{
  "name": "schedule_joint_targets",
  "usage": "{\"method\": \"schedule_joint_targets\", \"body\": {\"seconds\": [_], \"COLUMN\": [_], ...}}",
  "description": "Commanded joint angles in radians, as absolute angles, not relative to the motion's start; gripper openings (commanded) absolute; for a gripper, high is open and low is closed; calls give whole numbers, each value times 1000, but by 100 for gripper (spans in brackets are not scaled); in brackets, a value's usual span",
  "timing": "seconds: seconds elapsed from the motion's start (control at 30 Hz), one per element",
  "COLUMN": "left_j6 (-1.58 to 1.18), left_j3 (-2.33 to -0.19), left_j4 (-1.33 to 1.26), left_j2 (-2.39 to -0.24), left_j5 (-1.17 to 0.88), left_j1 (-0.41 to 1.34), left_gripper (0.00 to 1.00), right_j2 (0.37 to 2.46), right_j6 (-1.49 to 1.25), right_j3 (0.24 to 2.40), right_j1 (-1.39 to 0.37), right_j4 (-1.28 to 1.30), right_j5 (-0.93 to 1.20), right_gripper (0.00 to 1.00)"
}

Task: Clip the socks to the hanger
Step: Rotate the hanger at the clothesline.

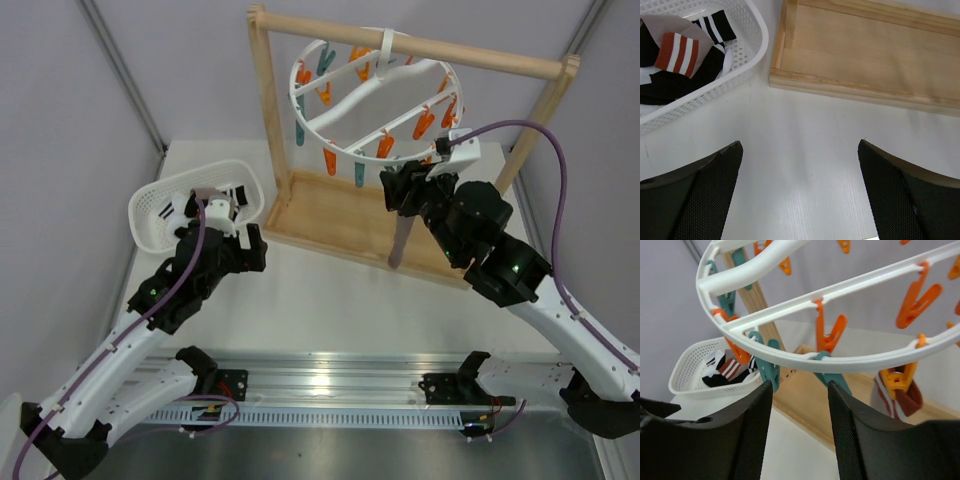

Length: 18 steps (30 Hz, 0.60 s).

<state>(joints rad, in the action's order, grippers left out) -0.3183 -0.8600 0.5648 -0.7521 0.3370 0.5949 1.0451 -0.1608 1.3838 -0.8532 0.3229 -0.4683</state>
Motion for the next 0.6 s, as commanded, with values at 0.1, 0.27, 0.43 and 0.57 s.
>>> {"method": "schedule_joint_targets", "body": {"seconds": [0.1, 0.27, 0.43, 0.57], "left_j6": [-337, -341, -341, -341], "left_j3": [-861, -859, -859, -858], "left_j4": [558, 560, 558, 560], "left_j2": [-749, -746, -742, -741], "left_j5": [333, 333, 331, 331], "left_j1": [584, 584, 584, 584], "left_gripper": [100, 100, 99, 100], "right_j2": [1129, 1184, 1247, 1276], "right_j6": [-137, -106, -98, -97], "right_j3": [1410, 1423, 1446, 1453], "right_j1": [-954, -1048, -1084, -1092], "right_j4": [267, 196, 137, 101], "right_j5": [-509, -641, -777, -882], "right_gripper": [52, 52, 51, 52]}}
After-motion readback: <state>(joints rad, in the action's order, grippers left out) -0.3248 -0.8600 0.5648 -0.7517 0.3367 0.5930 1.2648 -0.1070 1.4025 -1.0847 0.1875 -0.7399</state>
